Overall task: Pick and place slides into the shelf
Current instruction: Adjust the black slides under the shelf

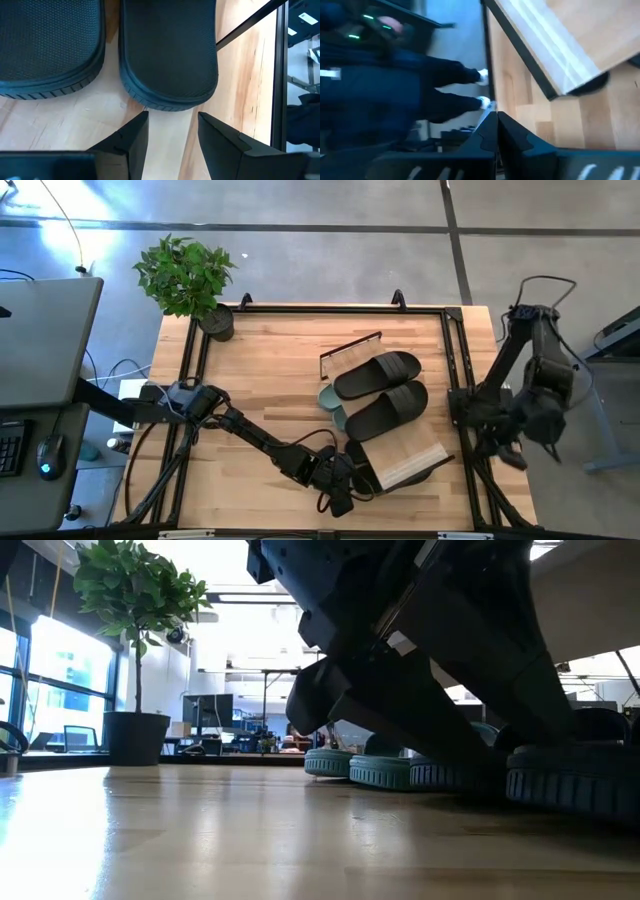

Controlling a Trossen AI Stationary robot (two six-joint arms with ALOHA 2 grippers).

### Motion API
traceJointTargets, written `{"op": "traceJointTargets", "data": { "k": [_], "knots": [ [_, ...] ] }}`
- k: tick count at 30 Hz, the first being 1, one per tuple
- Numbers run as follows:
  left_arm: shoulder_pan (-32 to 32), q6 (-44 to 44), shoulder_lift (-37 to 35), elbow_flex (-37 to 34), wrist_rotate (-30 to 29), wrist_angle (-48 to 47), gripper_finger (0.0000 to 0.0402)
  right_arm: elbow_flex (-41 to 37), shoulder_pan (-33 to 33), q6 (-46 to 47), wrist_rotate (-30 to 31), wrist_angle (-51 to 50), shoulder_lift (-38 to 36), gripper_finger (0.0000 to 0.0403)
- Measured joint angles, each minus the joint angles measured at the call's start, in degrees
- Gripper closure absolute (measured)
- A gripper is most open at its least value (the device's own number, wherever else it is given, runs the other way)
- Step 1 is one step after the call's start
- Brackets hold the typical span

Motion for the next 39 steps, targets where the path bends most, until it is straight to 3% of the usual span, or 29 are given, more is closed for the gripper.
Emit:
{"op": "traceJointTargets", "data": {
  "k": [7,19,33,39],
  "knots": [
    [0.0,0.0,0.0,0.0,0.0,0.0,0.0247,0.0,1.4,3.7,2.2,-1.6,14.9,0.0403],
    [0.0,1.5,0.0,0.0,-0.3,-0.5,0.0247,0.3,1.4,4.6,9.3,12.7,39.1,0.0403],
    [0.0,1.1,0.0,0.0,-2.5,-1.0,0.0247,24.1,7.6,11.4,17.0,-17.5,62.0,0.0403],
    [0.0,1.1,0.0,0.0,-3.5,-1.5,0.0247,30.0,9.5,5.6,14.9,-14.8,70.9,0.0403]
  ]
}}
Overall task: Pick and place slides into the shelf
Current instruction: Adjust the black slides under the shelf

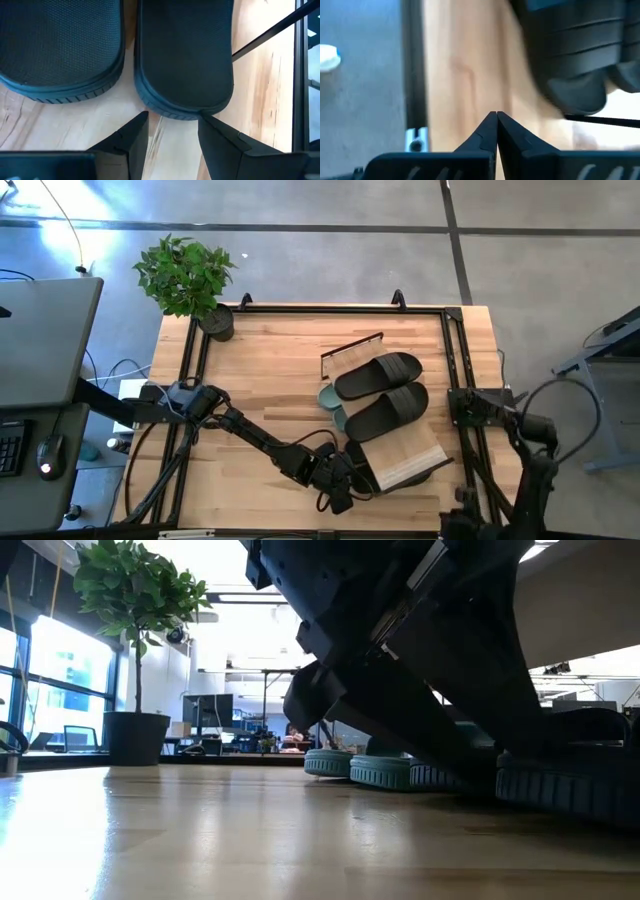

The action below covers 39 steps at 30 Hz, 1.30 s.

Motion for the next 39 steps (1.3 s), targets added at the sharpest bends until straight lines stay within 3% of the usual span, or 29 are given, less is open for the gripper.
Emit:
{"op": "traceJointTargets", "data": {
  "k": [4,13,18,20,25,30,39],
  "knots": [
    [0.0,0.0,0.0,0.0,0.0,0.0,0.0247,2.2,0.1,-3.7,-0.7,3.8,3.5,0.0403],
    [0.0,0.5,0.0,0.0,-0.1,-0.3,0.0247,2.3,-2.5,-12.7,3.4,10.9,3.7,0.0403],
    [0.0,0.5,0.0,0.0,-0.1,-1.6,0.0247,-3.8,-4.3,-21.3,-4.6,29.3,3.7,0.0403],
    [0.0,0.5,0.0,0.0,-0.1,-1.8,0.0247,-5.8,-4.9,-21.4,-8.2,31.4,3.7,0.0403],
    [0.0,0.6,0.0,0.0,-0.1,-2.2,0.0247,-8.2,-6.7,-24.1,-10.7,33.8,1.0,0.0403],
    [0.0,0.6,0.0,0.0,-0.1,-2.7,0.0247,-15.7,-10.0,-28.0,-18.1,47.6,-2.4,0.0403],
    [0.0,0.6,0.0,0.0,-0.1,-2.8,0.0247,-27.7,-13.8,-26.3,-19.3,58.3,-10.4,0.0403]
  ]
}}
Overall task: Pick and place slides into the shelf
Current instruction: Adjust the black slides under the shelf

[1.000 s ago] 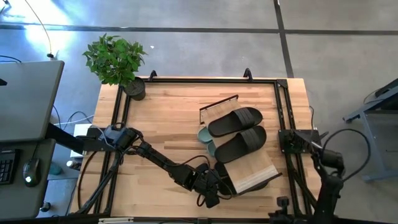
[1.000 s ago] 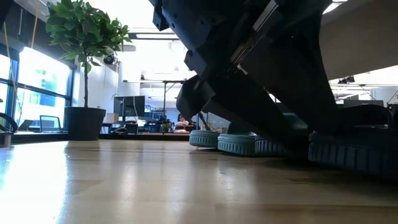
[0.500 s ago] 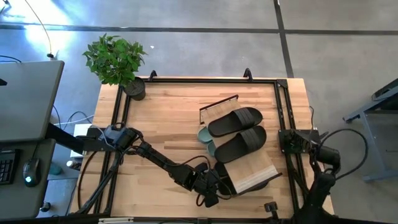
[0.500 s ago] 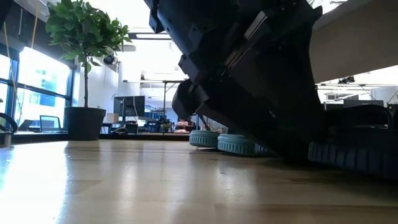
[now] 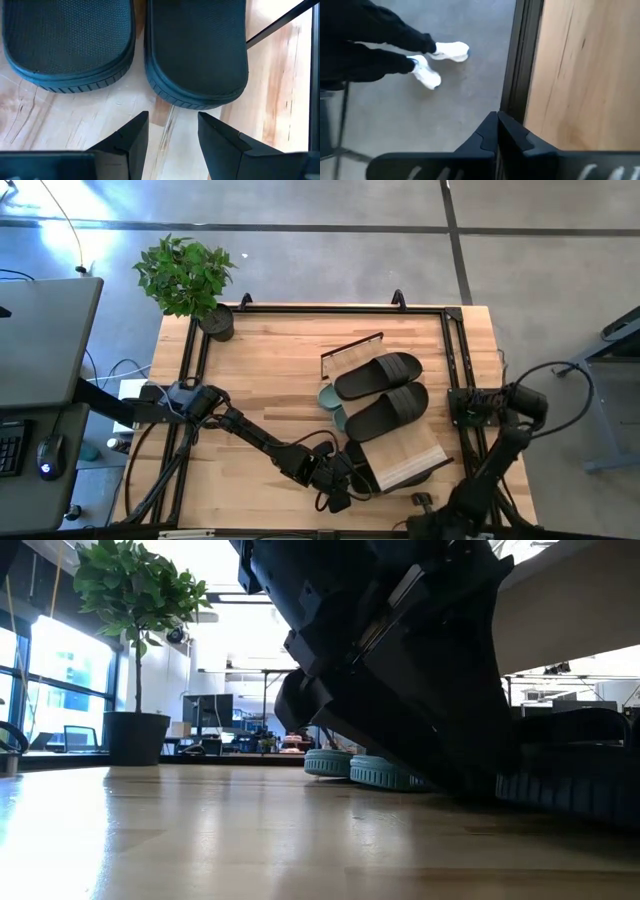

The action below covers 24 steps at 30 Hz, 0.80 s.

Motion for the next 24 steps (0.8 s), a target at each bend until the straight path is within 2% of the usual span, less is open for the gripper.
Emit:
{"op": "traceJointTargets", "data": {
  "k": [5,10,24],
  "knots": [
    [0.0,0.9,0.0,0.0,0.0,0.0,0.0247,-5.0,-3.0,1.7,-5.9,8.6,0.0,0.0403],
    [0.0,0.9,0.0,0.0,0.0,0.0,0.0247,-6.5,-5.3,2.5,-6.5,12.9,0.0,0.0403],
    [0.0,0.9,0.0,0.0,-0.2,0.1,0.0247,-6.6,-6.6,6.2,-6.2,6.3,-0.1,0.0403]
  ]
}}
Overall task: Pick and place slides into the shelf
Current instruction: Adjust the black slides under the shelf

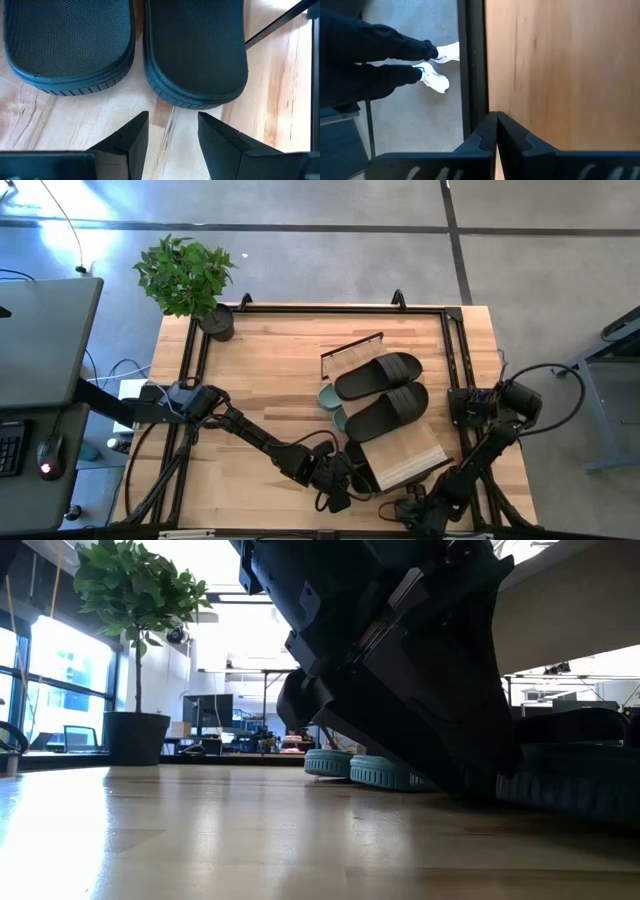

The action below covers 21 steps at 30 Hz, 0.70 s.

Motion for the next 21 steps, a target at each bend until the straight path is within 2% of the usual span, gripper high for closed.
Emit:
{"op": "traceJointTargets", "data": {
  "k": [21],
  "knots": [
    [0.0,0.0,0.0,0.0,0.5,0.2,0.0247,0.1,-0.9,10.8,3.1,-5.1,-0.2,0.0403]
  ]
}}
